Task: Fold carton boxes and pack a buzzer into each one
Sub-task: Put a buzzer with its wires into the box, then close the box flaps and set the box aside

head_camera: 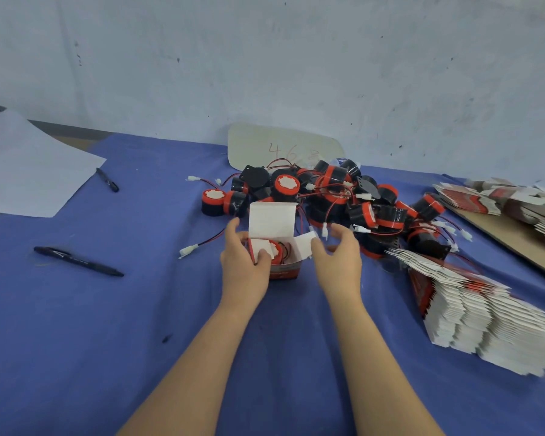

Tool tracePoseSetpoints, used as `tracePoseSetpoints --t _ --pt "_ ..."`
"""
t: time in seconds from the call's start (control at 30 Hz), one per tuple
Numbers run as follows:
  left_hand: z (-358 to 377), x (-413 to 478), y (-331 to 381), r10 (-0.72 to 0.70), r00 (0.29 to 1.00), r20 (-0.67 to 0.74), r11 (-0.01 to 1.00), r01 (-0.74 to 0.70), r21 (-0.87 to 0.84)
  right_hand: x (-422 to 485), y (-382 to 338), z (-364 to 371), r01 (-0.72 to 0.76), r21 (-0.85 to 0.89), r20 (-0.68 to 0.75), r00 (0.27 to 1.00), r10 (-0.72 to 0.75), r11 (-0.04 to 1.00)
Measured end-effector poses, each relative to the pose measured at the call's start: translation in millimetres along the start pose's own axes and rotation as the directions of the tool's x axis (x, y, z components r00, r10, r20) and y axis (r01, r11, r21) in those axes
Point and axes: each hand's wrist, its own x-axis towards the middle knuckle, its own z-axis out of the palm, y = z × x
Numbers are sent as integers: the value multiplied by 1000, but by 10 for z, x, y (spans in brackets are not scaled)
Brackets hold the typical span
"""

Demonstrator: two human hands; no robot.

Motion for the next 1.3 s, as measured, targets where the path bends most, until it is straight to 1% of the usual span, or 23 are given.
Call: tracePoseSetpoints --t 0.03,0.07,0.1,0.13,0.23,0.33,0.4,0.5,0.53,0.57,0.67,0.73,0.77,0.83,0.87,0.9,0.97,1.03,1.13,1.2,1.3 --pt "-6 8 1 -9 1000 9 1000 10 -16 -6 -1 5 -28 86 23 999 26 996" --pt "-14 18 -4 -13 1000 21 1000 13 -21 -18 -8 10 -29 171 46 999 22 985" --pt "-21 26 -13 -9 999 35 1000 9 -21 -23 -13 20 -7 213 70 997 -9 977" --pt "-26 31 -19 -4 999 46 1000 5 -22 -28 -18 31 32 201 108 993 -55 979" --pt "-49 55 -49 10 998 59 1000 -10 -3 -70 15 74 130 71 232 962 -144 989" --pt "-75 65 -63 34 999 41 999 -35 19 -107 52 91 184 42 248 950 -189 982" --pt "-94 56 -54 42 999 34 999 -43 21 -104 56 76 174 72 262 947 -187 982" --pt "-113 48 -54 73 995 75 996 -76 43 -39 86 -10 50 212 308 945 -115 976" --pt "-118 48 -53 76 994 82 996 -79 41 -19 100 -42 34 230 330 937 -111 973" --pt "-119 52 -58 75 994 84 996 -78 37 -3 117 -67 48 201 358 926 -119 978" --pt "-157 53 -16 26 995 93 999 -29 36 19 183 -85 193 -14 472 866 -164 981" --pt "-181 48 -3 18 987 161 999 -25 41 29 209 -107 194 -29 523 839 -151 980" --pt "-205 38 -7 36 973 227 997 -52 62 33 208 -132 177 -4 554 820 -145 984" --pt "-240 24 -33 108 918 382 968 -185 171 41 206 -183 151 38 607 782 -143 988" --pt "-250 27 -48 127 895 428 946 -239 220 45 214 -195 143 42 609 781 -139 989" --pt "-256 33 -45 145 888 437 927 -276 255 43 211 -199 138 41 594 793 -135 990" --pt "-259 48 -31 178 896 407 917 -301 261 31 205 -180 153 37 541 828 -149 988" --pt "-252 58 -20 168 907 386 935 -271 229 17 195 -158 173 35 506 847 -167 984" --pt "-206 34 -9 117 915 385 962 -201 185 22 200 -138 154 39 523 839 -151 987" --pt "-171 16 6 64 916 396 974 -143 175 20 184 -137 80 68 542 834 -104 994" --pt "-122 2 24 -72 933 352 992 30 122 -7 159 -87 -75 117 489 872 8 990"
